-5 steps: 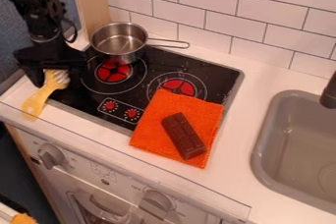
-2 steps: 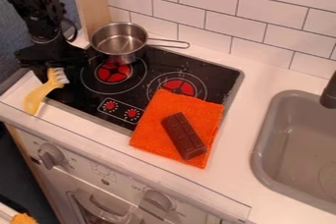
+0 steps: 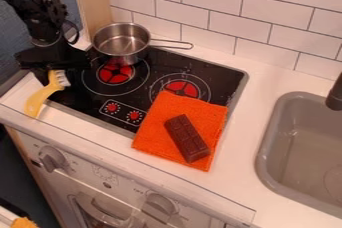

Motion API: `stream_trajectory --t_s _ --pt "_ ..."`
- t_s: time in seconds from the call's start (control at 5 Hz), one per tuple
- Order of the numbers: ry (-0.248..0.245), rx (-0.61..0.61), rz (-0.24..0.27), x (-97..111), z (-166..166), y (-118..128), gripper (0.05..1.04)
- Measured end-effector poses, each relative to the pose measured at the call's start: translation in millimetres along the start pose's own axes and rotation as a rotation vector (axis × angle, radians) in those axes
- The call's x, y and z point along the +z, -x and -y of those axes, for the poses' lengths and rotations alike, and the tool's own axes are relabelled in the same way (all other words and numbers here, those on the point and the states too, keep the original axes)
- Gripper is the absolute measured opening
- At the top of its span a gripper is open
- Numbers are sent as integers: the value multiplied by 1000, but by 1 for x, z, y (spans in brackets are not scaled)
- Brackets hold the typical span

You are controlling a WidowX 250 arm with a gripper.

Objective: Moved the brush to the upper right corner of the cooker

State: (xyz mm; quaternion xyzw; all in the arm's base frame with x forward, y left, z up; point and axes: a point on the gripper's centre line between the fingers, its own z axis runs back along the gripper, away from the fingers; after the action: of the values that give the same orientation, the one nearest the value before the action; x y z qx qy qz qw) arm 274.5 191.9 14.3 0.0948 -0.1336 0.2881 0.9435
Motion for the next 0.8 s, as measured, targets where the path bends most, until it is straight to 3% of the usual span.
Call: stream_trajectory --t_s 0.4,0.8 --pt "29 37 69 27 13 -9 577" --pt "158 -44 140 67 80 -12 577"
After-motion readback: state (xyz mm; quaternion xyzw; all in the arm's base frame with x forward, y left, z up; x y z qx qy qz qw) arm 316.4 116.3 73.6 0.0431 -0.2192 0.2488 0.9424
